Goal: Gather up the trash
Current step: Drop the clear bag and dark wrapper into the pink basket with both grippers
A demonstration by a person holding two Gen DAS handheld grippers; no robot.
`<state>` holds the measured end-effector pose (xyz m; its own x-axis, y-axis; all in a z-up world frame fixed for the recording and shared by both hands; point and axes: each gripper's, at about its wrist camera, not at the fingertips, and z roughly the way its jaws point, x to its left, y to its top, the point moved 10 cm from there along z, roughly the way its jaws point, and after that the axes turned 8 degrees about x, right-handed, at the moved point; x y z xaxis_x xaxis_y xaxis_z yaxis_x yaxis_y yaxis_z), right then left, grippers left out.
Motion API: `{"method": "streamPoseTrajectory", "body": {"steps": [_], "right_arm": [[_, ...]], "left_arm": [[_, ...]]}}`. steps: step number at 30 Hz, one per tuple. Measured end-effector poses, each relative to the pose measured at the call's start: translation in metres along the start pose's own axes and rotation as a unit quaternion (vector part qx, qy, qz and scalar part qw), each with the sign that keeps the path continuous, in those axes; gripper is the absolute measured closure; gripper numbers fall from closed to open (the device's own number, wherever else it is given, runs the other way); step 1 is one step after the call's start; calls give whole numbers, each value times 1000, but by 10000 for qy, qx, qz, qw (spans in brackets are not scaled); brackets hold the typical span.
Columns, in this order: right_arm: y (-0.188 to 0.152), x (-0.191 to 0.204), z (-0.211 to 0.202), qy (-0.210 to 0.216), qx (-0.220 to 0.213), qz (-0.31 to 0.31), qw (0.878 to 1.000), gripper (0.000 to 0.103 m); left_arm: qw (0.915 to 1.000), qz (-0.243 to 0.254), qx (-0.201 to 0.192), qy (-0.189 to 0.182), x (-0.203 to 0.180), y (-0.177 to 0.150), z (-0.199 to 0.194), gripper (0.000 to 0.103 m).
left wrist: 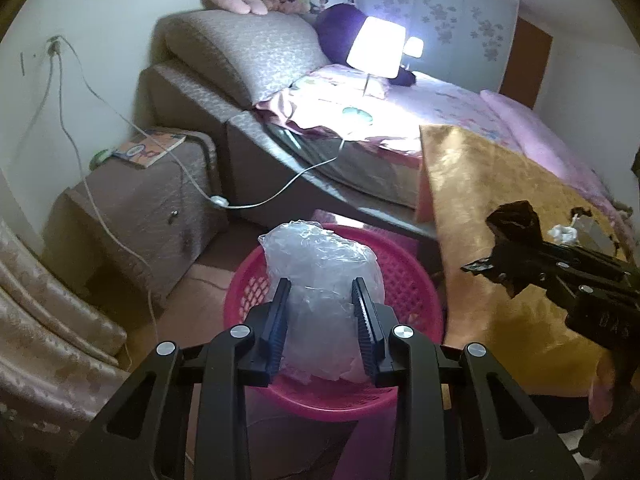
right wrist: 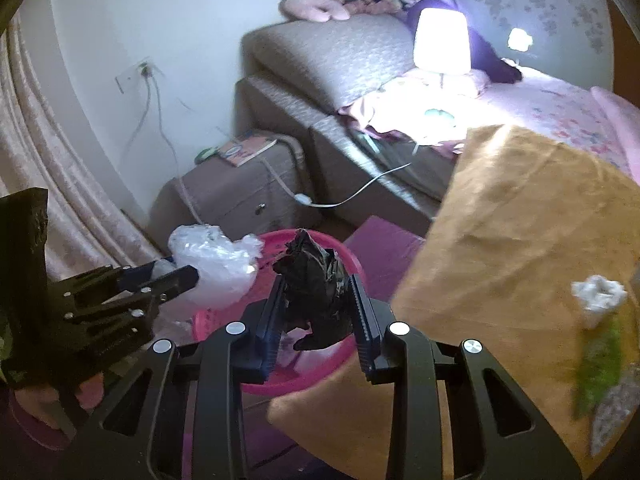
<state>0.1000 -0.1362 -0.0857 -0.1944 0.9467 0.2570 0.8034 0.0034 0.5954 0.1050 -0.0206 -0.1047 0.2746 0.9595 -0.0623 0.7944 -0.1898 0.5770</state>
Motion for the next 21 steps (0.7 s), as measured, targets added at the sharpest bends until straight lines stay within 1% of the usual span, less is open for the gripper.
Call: {"method": "streamPoseTrajectory", "body": {"steps": [3, 8, 10, 11, 12, 13, 15, 17, 19, 21], "right_arm": [[2, 9, 12, 144, 112, -20, 9998, 72], [1, 18, 28, 337, 309, 29, 9990, 70], [0, 19, 32, 353, 364, 59, 9987, 65], [0, 18, 33, 359, 378, 76, 9986, 59], [-1, 18, 34, 369, 387, 102, 9985, 54], [-2, 18, 34, 372, 385, 127, 9985, 52], [-2, 15, 33, 350, 360, 190, 9986, 45], [-2, 12, 32, 342, 341, 235, 9986, 43], [-2, 10, 29, 331, 314, 259, 9986, 41], [-2, 8, 25, 302, 271, 284, 9988, 40]], "left_arm": [[9999, -85, 132, 4, 5, -3, 6, 73], [9994, -207, 277, 5, 12, -7, 13, 68], [9993, -243, 281, 0, 14, -8, 13, 64], [9993, -262, 281, 2, 15, -8, 13, 62], [9992, -276, 286, 3, 16, -8, 13, 57], [9991, -310, 297, -5, 17, -8, 13, 53], [9989, -354, 294, -9, 18, -8, 12, 50], [9989, -378, 274, 10, 20, -7, 11, 49], [9989, -405, 246, 25, 21, -7, 10, 44], [9990, -408, 198, 53, 21, -5, 8, 42]]}}
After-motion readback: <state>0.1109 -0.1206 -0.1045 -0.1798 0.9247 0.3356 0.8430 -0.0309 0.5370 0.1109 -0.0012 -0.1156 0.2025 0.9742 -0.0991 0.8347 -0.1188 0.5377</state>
